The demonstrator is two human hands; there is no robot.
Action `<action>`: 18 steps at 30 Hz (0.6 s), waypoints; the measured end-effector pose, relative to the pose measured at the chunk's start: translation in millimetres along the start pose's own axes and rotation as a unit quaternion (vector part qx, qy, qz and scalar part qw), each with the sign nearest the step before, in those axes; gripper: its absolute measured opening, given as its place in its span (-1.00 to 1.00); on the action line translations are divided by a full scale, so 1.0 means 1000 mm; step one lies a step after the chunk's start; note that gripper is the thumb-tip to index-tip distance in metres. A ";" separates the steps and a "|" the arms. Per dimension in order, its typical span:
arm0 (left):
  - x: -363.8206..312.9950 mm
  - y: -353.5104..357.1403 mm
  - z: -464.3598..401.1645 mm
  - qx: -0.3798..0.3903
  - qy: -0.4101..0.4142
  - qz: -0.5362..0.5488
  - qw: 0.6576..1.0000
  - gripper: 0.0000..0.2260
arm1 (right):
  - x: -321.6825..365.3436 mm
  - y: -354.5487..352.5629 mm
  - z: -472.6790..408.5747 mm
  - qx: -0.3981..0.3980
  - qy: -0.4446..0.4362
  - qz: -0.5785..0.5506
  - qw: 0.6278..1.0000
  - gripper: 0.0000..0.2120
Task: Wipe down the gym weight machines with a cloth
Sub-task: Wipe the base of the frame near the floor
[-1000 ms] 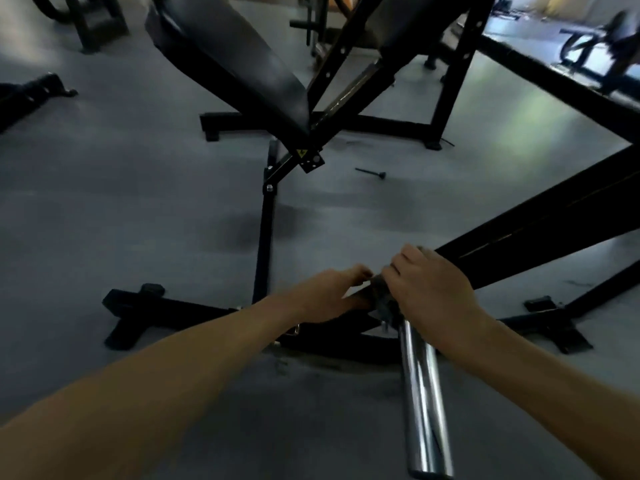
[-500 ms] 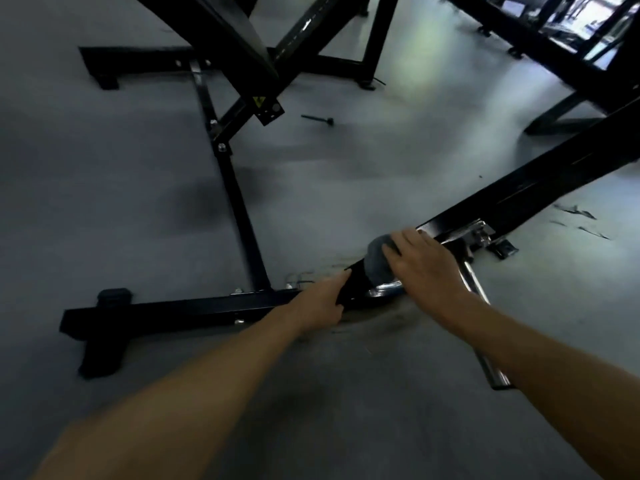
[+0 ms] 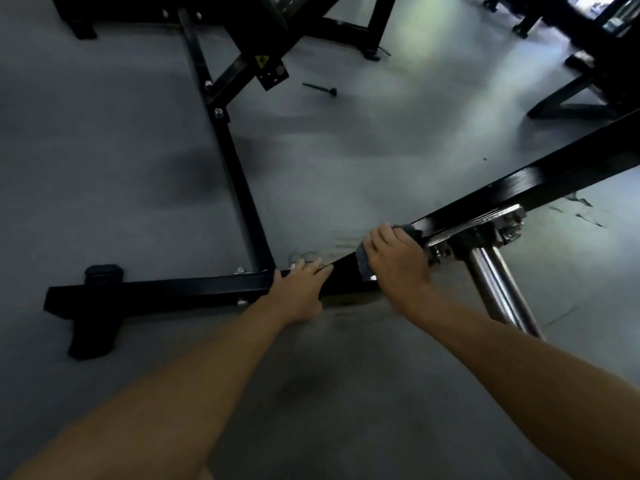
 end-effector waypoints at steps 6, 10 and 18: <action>0.031 0.012 0.025 0.089 -0.040 -0.066 0.993 -0.28 | 0.038 0.014 -0.003 0.022 -0.149 0.043 0.988 -0.62; 0.015 0.014 0.026 0.104 -0.051 -0.072 0.991 -0.30 | -0.006 -0.013 0.006 -0.001 -0.112 0.079 0.991 -0.52; 0.003 0.007 0.005 0.062 -0.090 -0.042 0.993 -0.27 | -0.064 -0.048 0.029 0.010 -0.111 0.121 0.986 -0.35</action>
Point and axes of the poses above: each hand's wrist, its own z-axis away from the middle knuckle, its own y-axis out of the palm, x = y × z, the point moved 6 cm from there along -z, towards the middle knuckle, and after that the axes turned 10 degrees about -x, right-handed, at the moved point
